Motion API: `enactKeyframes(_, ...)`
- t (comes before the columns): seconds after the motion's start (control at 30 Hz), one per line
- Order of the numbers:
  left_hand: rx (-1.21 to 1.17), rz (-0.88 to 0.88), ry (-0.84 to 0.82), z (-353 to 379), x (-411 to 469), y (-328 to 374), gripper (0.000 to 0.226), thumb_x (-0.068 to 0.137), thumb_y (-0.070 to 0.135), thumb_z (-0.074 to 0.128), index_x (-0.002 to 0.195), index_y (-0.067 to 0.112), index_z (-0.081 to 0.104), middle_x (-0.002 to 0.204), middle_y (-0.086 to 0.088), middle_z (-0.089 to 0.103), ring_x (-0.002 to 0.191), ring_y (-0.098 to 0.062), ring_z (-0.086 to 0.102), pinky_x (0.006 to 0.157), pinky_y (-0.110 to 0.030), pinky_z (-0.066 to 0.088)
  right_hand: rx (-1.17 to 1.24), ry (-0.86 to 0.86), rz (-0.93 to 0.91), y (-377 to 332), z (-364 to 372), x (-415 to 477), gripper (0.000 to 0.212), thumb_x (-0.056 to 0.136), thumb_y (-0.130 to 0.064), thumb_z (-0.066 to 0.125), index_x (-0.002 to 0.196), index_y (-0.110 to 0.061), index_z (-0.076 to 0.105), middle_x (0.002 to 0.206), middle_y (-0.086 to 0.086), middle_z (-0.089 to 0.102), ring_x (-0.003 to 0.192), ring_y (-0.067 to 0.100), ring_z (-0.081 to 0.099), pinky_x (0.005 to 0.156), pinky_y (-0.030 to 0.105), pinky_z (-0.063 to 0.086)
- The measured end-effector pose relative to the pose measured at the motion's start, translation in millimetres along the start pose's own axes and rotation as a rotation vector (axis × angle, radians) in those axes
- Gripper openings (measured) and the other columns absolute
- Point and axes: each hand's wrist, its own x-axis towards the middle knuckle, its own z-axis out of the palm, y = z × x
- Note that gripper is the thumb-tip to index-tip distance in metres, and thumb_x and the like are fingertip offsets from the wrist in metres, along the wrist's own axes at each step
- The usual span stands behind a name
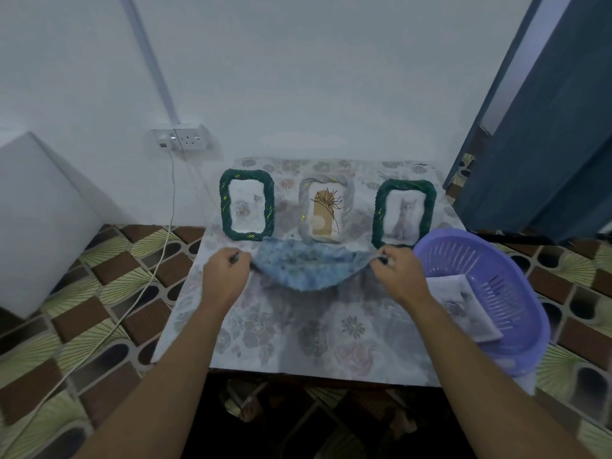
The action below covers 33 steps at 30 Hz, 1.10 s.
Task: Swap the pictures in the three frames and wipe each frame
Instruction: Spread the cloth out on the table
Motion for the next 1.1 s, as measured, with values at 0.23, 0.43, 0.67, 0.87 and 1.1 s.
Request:
enactKeyframes(0.23, 0.205, 0.041, -0.357, -3, -16, -73, 0.025, 0.091, 0.022, 0.058, 0.067, 0.015, 0.056, 0.066, -0.013, 0.051, 0.059, -0.022, 0.049, 0.057, -0.032, 0.038, -0.098, -0.420, 0.060, 27, 20, -27, 0.039, 0.089, -0.010, 0.059, 0.061, -0.009, 0.031, 0.061, 0.016, 0.027, 0.056, 0.019, 0.023, 0.059, 0.033, 0.016)
enactKeyframes(0.43, 0.278, 0.018, -0.546, -6, -23, -85, 0.027, 0.093, 0.015, 0.059, 0.066, 0.015, 0.055, 0.062, -0.028, 0.047, 0.050, -0.018, 0.034, 0.045, -0.019, 0.026, -0.135, -0.587, 0.124, 44, 20, -38, 0.049, 0.092, -0.010, 0.058, 0.062, -0.016, 0.019, 0.057, 0.001, 0.014, 0.048, 0.011, 0.010, 0.054, 0.027, 0.010)
enactKeyframes(0.67, 0.412, 0.105, -0.671, -9, -31, -92, 0.051, 0.085, 0.050, 0.049, 0.058, 0.007, 0.050, 0.064, -0.017, 0.055, 0.051, -0.020, 0.041, 0.054, -0.037, 0.037, -0.191, -0.651, 0.079, 50, 18, -43, 0.052, 0.096, -0.014, 0.057, 0.051, -0.014, 0.029, 0.050, 0.007, 0.024, 0.047, 0.012, 0.017, 0.054, 0.031, 0.017)
enactKeyframes(0.87, 0.541, 0.231, -0.776, -2, -29, -76, 0.057, 0.096, 0.050, 0.048, 0.054, 0.011, 0.048, 0.054, -0.019, 0.047, 0.045, -0.025, 0.036, 0.051, -0.036, 0.034, -0.302, -0.668, 0.080, 48, 25, -41, 0.057, 0.101, -0.039, 0.048, 0.056, -0.012, 0.071, 0.065, 0.007, 0.071, 0.062, 0.023, 0.065, 0.069, 0.031, 0.054)
enactKeyframes(1.1, 0.558, 0.241, -0.727, 11, -19, -55, 0.053, 0.090, 0.048, 0.050, 0.073, 0.000, 0.063, 0.065, -0.019, 0.059, 0.054, -0.028, 0.051, 0.054, -0.036, 0.043, -0.237, -0.695, 0.035, 18, 50, -31, 0.051, 0.101, -0.031, 0.052, 0.068, 0.006, 0.061, 0.045, -0.001, 0.042, 0.040, 0.014, 0.027, 0.049, 0.032, 0.029)
